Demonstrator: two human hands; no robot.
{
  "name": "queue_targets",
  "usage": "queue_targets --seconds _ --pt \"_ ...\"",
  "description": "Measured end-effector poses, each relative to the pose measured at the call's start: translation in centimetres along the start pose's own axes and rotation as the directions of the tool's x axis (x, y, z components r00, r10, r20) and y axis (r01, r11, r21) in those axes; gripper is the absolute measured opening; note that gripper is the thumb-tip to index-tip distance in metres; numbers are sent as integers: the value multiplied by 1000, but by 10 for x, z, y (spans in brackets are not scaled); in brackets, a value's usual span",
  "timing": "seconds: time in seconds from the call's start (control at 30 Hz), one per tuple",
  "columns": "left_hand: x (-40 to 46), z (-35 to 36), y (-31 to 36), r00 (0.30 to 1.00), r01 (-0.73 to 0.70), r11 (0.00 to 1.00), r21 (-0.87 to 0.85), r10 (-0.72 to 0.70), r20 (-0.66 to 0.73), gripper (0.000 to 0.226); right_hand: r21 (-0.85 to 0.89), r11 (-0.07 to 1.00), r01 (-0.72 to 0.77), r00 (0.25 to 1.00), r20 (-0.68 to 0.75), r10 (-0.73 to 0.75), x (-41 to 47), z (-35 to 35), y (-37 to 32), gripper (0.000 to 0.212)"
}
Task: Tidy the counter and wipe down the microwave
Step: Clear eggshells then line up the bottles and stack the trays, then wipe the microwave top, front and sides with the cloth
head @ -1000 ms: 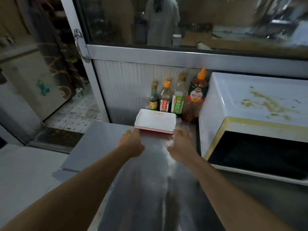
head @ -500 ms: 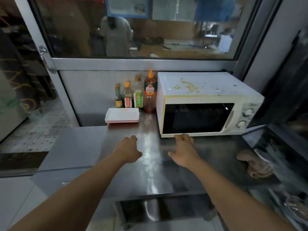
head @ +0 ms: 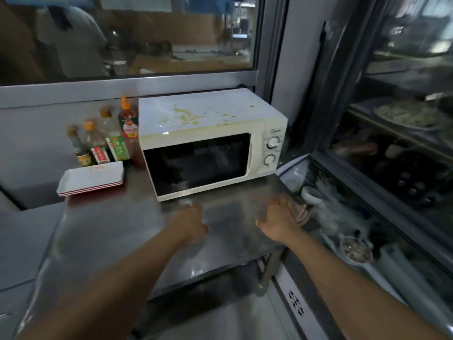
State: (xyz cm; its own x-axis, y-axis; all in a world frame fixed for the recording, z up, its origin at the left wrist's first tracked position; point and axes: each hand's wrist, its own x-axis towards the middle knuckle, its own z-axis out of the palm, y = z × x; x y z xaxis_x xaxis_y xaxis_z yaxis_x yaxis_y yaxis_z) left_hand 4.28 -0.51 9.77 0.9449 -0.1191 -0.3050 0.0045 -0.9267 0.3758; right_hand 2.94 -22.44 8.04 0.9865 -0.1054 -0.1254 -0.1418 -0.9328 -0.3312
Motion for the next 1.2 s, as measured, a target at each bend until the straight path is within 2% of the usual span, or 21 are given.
queue_targets --seconds 0.13,0.3,0.47,0.6,0.7,0.8,0.93,1.03,1.2 --pt "31 28 59 1000 -14 1000 13 14 -4 56 18 999 -30 999 13 30 31 -12 64 47" --pt "73 58 114 1000 22 1000 -17 -22 8 57 73 995 -70 997 17 69 77 -12 120 54" --pt "99 81 135 997 69 997 -18 -70 -19 53 113 991 -67 996 58 60 111 7 147 58" --pt "113 91 139 998 52 998 -20 -53 -45 53 163 985 -49 992 122 29 128 25 153 60" --pt "121 95 139 997 55 998 -21 -56 -54 53 135 990 -44 991 129 26 135 38 153 61" --pt "126 99 138 997 65 998 -8 -65 -41 53 58 998 -11 993 116 4 137 46 152 49" --pt "126 97 133 997 69 997 -31 -70 -34 53 56 998 3 998 62 -6 141 41 151 30" --pt "121 88 128 996 73 994 -82 -78 -51 51 151 989 -1 1000 14 -2 137 27 142 28" --pt "103 56 127 994 77 965 -250 -95 -61 41 397 913 100 989 -141 -47 115 -12 105 17"
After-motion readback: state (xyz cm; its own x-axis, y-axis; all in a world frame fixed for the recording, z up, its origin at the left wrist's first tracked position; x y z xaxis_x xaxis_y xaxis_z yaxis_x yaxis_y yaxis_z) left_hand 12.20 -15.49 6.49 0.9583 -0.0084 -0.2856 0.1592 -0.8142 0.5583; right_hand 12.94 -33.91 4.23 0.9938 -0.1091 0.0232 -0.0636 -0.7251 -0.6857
